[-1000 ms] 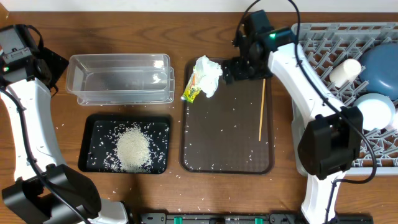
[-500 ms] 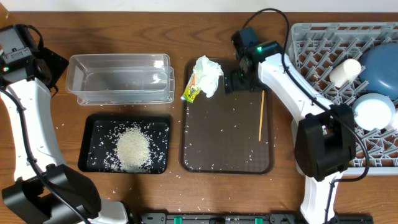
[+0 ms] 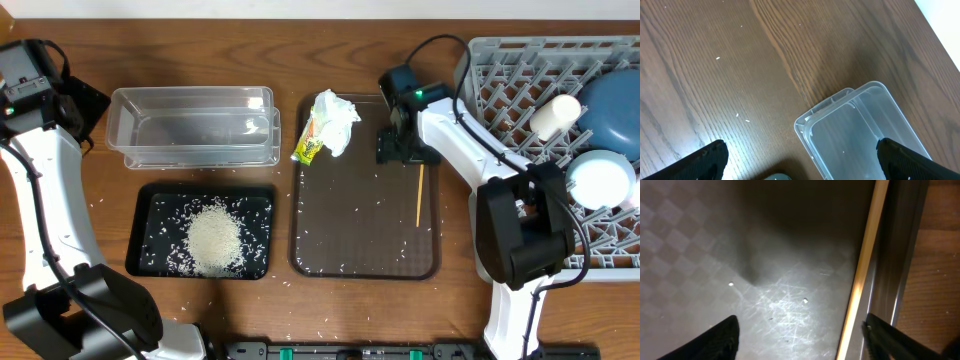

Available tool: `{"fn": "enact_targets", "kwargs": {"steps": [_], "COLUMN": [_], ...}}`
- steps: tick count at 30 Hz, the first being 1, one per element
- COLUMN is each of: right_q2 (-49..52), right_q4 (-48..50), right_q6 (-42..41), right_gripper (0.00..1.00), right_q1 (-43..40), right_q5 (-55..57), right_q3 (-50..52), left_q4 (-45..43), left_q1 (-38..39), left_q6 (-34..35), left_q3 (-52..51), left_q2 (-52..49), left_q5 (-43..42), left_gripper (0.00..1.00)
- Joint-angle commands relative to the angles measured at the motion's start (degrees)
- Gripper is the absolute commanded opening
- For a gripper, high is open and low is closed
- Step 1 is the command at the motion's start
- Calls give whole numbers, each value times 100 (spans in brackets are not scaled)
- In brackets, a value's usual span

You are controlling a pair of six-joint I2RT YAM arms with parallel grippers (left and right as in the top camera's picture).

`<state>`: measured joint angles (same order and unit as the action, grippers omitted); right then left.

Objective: Sort waste into correct bins and load items into the dishwasher rack

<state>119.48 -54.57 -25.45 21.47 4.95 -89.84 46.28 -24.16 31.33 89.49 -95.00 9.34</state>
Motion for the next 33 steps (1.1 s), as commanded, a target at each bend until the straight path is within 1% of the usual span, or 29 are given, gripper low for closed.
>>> {"fn": "enact_targets", "kwargs": {"steps": [1, 9, 13, 22, 27, 33], "right_q2": [-181, -181, -181, -177, -170, -170], "right_q4": [83, 481, 656, 763, 949, 1069], "right_q6": [-63, 120, 328, 319, 227, 59], "right_gripper": [74, 74, 73, 66, 62, 61], "right_q1": [-254, -385, -378, -323, -313, -308], "right_q5": [98, -44, -315, -431, -404, -350], "right_q3": [140, 529, 597, 627, 844, 1038], "left_q4": [17, 15, 17, 17, 17, 17], "left_q1": [-4, -4, -4, -4, -4, -4], "left_q6": [28, 28, 28, 28, 26, 28], "left_q3": [-2, -2, -2, -2, -2, -2], "left_q2": [76, 76, 76, 76, 76, 76], "left_q5": [28, 28, 28, 28, 28, 28], "left_gripper": [98, 98, 98, 98, 98, 98]}}
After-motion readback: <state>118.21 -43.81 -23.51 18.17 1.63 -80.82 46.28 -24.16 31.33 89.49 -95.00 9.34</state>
